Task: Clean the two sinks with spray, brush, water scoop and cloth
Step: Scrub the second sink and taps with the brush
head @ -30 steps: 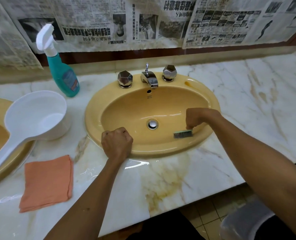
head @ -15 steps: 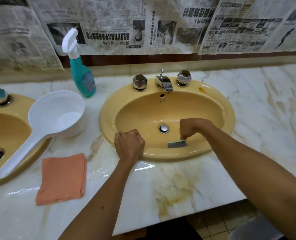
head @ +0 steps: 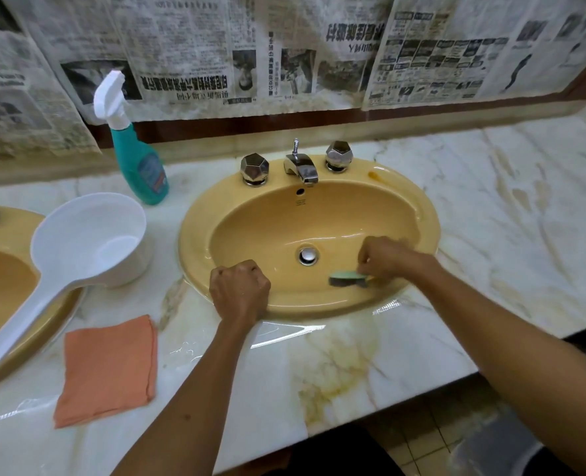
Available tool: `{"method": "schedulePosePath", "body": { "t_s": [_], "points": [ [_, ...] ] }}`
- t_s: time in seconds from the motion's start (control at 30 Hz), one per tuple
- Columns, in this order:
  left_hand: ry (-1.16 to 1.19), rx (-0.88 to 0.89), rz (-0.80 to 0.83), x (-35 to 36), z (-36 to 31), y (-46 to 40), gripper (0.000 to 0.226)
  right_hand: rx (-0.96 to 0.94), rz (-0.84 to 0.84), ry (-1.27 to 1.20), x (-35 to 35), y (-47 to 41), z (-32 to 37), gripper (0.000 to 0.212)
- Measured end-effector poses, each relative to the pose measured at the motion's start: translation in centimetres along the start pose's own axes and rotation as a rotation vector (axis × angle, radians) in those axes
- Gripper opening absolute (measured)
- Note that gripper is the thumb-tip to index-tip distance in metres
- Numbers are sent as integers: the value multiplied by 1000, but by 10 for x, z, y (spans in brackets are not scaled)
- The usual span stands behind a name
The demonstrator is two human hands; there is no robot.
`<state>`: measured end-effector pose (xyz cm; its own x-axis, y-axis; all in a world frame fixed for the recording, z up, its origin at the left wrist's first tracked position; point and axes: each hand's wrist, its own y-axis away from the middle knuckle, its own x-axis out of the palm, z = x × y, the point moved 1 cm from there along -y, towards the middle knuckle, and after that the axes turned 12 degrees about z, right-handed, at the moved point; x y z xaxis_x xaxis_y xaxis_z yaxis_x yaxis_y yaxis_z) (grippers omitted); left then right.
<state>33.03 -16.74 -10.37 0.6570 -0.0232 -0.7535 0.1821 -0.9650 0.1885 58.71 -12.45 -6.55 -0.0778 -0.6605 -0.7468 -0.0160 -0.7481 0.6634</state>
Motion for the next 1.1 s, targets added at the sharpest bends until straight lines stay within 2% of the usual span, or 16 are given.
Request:
{"method": "schedulePosePath", "body": {
  "t_s": [0.07, 0.1, 0.17, 0.27, 0.43, 0.47, 0.6, 0.67, 0.77, 0.9, 0.97, 1.03, 1.1],
  "points": [
    [-17, 6, -5, -1, -1, 1, 40, -107, -83, 1, 13, 16, 15, 14],
    [-30, 1, 2, -2, -2, 2, 37, -88, -126, 32, 10, 22, 12, 15],
    [-59, -7, 15, -2, -5, 2, 29, 36, -166, 111, -2, 32, -9, 12],
    [-78, -26, 18, -2, -5, 1, 26, 207, -200, 63, 0, 40, -28, 17],
    [-119, -11, 12, 1, -9, 1, 26, 12, -292, 19, 45, 57, 41, 18],
    [-132, -7, 11, 1, -8, 0, 26, 42, -303, 24, 44, 62, 38, 18],
    [-165, 5, 15, 2, -9, 1, 26, 384, -327, -13, 28, 73, -32, 11],
    [-182, 6, 25, 3, -8, 1, 27, 437, -341, -75, 29, 76, -45, 10],
    [-206, -2, 42, 7, -7, 0, 28, 263, -395, -106, 48, 74, -3, 14],
    [-206, -18, 44, 10, -4, -3, 29, -81, -588, -11, 95, 85, 52, 17],
    [-198, -30, 36, 10, -5, -4, 28, -93, -718, -38, 107, 79, 26, 16],
    [-198, -41, 27, 10, -5, -5, 29, 9, -825, -98, 116, 78, -17, 15],
    [-205, -54, 10, 12, -11, -4, 28, 121, -877, -131, 126, 81, -58, 28]
  ]
}}
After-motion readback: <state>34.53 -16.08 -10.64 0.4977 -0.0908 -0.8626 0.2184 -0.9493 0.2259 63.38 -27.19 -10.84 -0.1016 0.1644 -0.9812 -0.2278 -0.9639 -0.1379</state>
